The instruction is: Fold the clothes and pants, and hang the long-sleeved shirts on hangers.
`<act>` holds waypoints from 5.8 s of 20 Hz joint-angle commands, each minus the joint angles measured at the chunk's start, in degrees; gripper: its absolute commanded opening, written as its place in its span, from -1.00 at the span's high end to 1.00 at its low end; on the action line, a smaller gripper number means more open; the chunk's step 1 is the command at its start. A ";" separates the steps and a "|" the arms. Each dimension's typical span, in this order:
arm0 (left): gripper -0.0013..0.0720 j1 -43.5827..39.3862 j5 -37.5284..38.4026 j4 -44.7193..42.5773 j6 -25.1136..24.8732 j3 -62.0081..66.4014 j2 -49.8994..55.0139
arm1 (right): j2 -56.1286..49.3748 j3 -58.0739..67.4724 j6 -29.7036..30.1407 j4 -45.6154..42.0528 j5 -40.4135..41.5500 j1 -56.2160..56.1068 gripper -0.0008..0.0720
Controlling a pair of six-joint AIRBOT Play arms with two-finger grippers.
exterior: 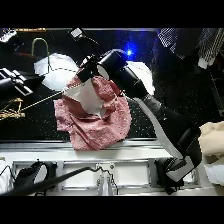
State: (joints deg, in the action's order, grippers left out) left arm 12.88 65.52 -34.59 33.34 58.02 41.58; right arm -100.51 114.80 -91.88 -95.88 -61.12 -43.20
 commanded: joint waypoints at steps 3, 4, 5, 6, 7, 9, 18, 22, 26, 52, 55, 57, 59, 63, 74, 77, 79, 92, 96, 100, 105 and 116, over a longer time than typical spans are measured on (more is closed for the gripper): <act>0.94 0.02 -2.36 2.62 -4.44 0.59 6.95 | 0.02 0.07 0.02 1.22 -1.64 -0.04 0.92; 0.94 0.02 -2.27 3.17 -4.44 1.27 6.86 | 0.02 0.04 0.04 1.20 -1.57 -0.04 0.92; 0.94 0.02 -2.05 3.15 -4.50 1.99 6.38 | 0.00 0.04 0.04 1.14 -1.44 0.02 0.92; 0.94 0.02 -1.40 3.15 -5.97 2.93 5.49 | 0.00 0.04 0.04 1.09 -1.31 0.07 0.92; 0.94 0.00 -0.81 3.10 -7.98 3.82 4.26 | 0.00 0.04 0.04 1.11 -1.27 0.07 0.92; 0.94 -0.02 -0.33 2.75 -13.27 5.18 1.90 | 0.00 0.04 0.02 1.29 -1.22 -0.09 0.92; 0.93 -0.79 -1.01 0.46 -19.85 6.54 3.08 | 0.00 0.04 0.04 4.20 -0.87 -0.17 0.92; 0.93 -2.19 0.17 1.97 -10.01 6.23 7.78 | 0.00 0.07 0.02 4.20 0.81 0.00 0.92; 0.94 2.54 2.12 18.62 -9.97 4.22 15.80 | 0.11 0.07 0.04 3.78 0.35 0.02 0.92; 0.94 -5.20 31.61 62.03 0.68 4.13 58.82 | 1.97 0.07 4.63 -0.31 5.60 12.09 0.92; 0.93 -6.49 31.58 62.07 8.26 4.13 62.03 | 1.97 0.07 6.12 0.61 5.68 11.96 0.92; 0.93 -7.50 31.69 62.14 10.58 4.13 64.41 | 1.99 0.07 8.20 2.82 5.66 11.93 0.92; 0.93 -8.63 32.59 63.14 10.84 4.15 65.79 | 2.01 0.07 11.39 5.99 5.38 11.23 0.92; 0.93 -9.20 35.36 73.02 10.84 4.31 67.36 | 2.01 0.07 16.41 7.78 2.56 7.85 0.92; 0.93 1.20 40.59 76.02 3.80 4.28 62.64 | 1.99 0.07 16.61 1.44 10.95 6.95 0.92; 0.93 0.68 40.59 66.23 7.85 4.24 59.67 | 1.99 0.07 13.25 1.60 18.95 9.35 0.92; 0.93 -1.49 40.59 65.31 8.96 4.20 58.18 | 1.99 0.07 12.92 1.60 20.15 10.23 0.92; 0.93 -2.60 40.59 73.31 12.98 4.20 51.23 | 1.88 0.07 12.94 1.62 18.34 15.08 0.92; 0.93 0.52 40.57 65.24 12.98 4.17 47.63 | 1.88 0.07 12.94 1.60 18.51 15.69 0.92; 0.93 -0.02 40.52 61.51 12.94 1.16 46.29 | 1.88 0.07 12.92 1.70 18.49 15.78 0.93; 0.93 -4.20 38.16 61.59 12.00 -1.36 46.23 | 1.95 0.07 12.94 4.85 18.49 15.65 0.93; 0.93 -5.40 32.52 63.54 7.28 -1.25 48.09 | 2.16 0.07 15.04 8.79 13.11 13.99 0.93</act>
State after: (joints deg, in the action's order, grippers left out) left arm 7.42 99.74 28.29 41.91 56.75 89.45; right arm -98.39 114.80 -77.45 -88.64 -46.54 -28.91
